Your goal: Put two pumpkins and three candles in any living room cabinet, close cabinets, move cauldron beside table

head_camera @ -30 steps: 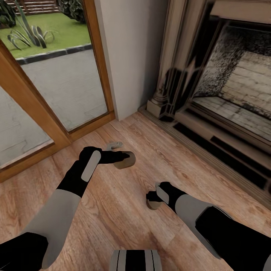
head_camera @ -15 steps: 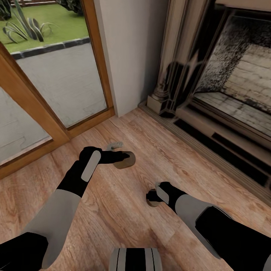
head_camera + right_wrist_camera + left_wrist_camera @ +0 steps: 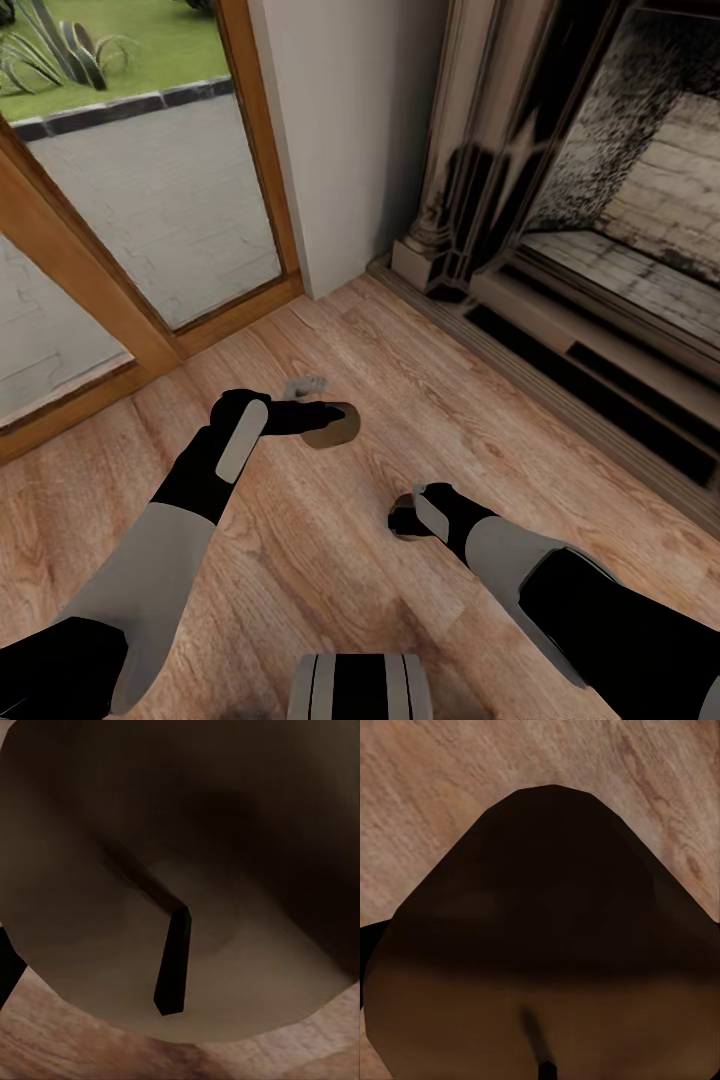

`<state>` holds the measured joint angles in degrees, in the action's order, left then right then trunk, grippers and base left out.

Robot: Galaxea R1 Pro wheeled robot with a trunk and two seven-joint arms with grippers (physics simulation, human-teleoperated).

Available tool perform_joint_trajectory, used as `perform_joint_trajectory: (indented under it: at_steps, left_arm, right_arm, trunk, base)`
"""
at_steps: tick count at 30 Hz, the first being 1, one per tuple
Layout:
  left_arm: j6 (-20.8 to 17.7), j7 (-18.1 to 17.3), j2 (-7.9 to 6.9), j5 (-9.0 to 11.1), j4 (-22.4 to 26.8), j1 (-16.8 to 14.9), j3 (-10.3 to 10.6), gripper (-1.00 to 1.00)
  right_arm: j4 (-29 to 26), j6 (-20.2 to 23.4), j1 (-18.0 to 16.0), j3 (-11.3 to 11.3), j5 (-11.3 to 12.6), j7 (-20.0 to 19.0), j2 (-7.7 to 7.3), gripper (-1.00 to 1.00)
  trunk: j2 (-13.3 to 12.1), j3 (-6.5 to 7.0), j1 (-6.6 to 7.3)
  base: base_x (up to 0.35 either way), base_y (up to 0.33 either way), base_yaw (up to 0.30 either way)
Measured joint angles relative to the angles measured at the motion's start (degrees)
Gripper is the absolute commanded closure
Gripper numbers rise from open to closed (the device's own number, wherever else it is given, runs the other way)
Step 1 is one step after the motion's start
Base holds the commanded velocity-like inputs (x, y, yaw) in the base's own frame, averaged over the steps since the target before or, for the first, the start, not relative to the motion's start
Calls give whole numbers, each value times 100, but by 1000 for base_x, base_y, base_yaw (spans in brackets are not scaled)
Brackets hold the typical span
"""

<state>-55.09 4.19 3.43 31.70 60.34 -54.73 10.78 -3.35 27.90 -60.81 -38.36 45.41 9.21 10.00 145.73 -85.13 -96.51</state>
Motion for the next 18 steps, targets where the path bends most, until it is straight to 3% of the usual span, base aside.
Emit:
perform_joint_trajectory:
  at_steps: [18]
  left_arm:
    - [0, 1, 0, 5, 0, 0, 0, 100]
  right_arm:
    - [-8, 0, 1, 0, -1, 7, 0, -100]
  trunk:
    - [0, 0, 0]
  base:
    - [2, 0, 0]
